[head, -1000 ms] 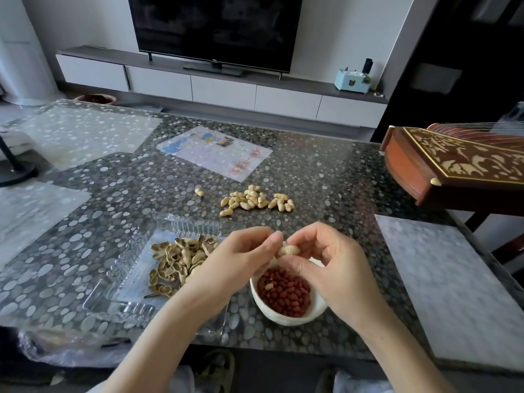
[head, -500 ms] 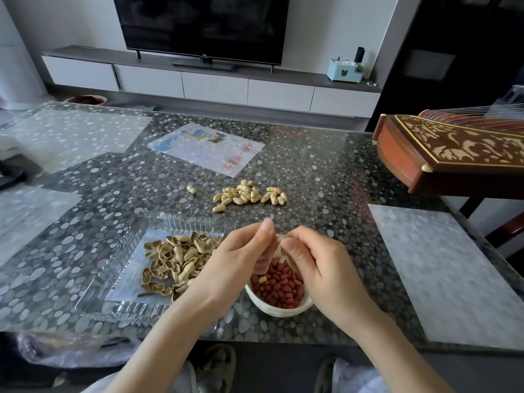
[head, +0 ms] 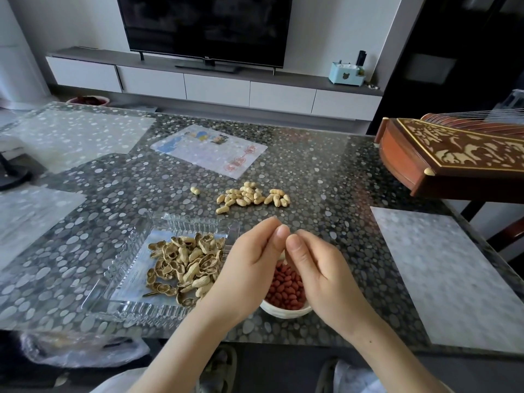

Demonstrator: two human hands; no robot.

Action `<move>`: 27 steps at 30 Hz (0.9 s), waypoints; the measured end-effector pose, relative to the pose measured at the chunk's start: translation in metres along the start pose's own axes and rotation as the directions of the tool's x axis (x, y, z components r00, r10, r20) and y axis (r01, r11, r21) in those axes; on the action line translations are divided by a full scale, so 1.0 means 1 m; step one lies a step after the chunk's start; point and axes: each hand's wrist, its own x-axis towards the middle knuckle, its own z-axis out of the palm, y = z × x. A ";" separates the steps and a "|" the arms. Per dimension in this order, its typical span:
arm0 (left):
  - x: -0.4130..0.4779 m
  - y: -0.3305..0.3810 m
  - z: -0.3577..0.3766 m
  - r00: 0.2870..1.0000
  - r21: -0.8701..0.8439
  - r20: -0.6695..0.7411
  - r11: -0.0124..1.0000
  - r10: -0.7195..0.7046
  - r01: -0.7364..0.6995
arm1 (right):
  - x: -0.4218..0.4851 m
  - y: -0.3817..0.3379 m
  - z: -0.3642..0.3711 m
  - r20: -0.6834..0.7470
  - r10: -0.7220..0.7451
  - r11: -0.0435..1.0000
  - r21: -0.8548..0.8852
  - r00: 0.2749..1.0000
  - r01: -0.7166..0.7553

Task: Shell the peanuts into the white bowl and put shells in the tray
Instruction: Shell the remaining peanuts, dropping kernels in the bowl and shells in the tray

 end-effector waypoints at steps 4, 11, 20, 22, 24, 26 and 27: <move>0.000 0.001 0.010 0.997 0.102 -0.056 0.994 0.049 -0.043 | -0.002 0.001 0.007 -0.115 -0.012 1.000 0.011 0.993 0.013; 0.002 -0.007 0.015 0.997 0.193 -0.075 0.981 0.031 -0.016 | 0.000 0.013 0.019 -0.307 -0.126 0.967 -0.251 0.943 0.047; 0.002 -0.014 0.013 0.996 0.146 -0.081 0.988 -0.043 0.054 | 0.001 0.022 0.023 -0.244 -0.010 0.967 -0.249 0.970 -0.053; 0.005 -0.015 0.007 0.996 0.103 -0.065 0.992 -0.060 0.066 | 0.004 0.016 0.014 -0.070 0.136 0.986 -0.083 0.988 -0.142; 0.006 -0.015 0.001 0.997 0.057 -0.008 0.995 -0.083 0.083 | 0.007 0.008 0.000 0.109 0.256 0.962 0.064 0.960 -0.264; 0.006 -0.015 -0.002 0.992 -0.001 0.068 0.994 -0.109 0.110 | 0.008 0.003 -0.009 0.218 0.301 0.932 0.138 0.928 -0.335; 0.005 -0.014 -0.001 0.988 -0.045 0.095 0.991 -0.123 0.127 | 0.008 0.003 -0.011 0.235 0.306 0.924 0.160 0.923 -0.347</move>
